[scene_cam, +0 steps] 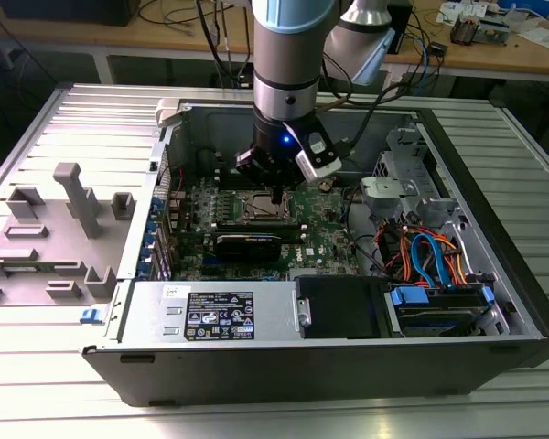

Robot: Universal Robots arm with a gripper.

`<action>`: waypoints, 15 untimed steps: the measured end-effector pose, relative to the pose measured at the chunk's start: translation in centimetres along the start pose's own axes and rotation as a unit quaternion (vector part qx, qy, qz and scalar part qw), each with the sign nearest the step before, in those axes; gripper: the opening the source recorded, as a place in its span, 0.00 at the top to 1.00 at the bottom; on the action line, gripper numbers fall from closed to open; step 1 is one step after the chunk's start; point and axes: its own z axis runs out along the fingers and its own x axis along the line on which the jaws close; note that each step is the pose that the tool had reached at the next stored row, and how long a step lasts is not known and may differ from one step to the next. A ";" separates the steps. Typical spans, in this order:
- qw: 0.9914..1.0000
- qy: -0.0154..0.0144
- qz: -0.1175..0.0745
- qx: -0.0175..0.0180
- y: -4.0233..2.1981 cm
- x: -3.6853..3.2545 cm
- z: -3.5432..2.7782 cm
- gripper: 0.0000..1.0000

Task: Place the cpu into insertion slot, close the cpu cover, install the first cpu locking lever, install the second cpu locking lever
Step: 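Install the second cpu locking lever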

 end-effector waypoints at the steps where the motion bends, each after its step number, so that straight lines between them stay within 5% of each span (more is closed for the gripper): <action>1: 1.000 0.000 0.000 0.000 0.00 0.00 0.00 0.89; 11: 1.000 0.002 0.000 0.000 -0.38 0.07 -0.03 0.89; 12: 1.000 0.021 0.002 -0.005 -2.08 0.23 0.07 0.89; 15: 1.000 0.022 0.002 -0.005 -2.09 0.23 0.10 0.89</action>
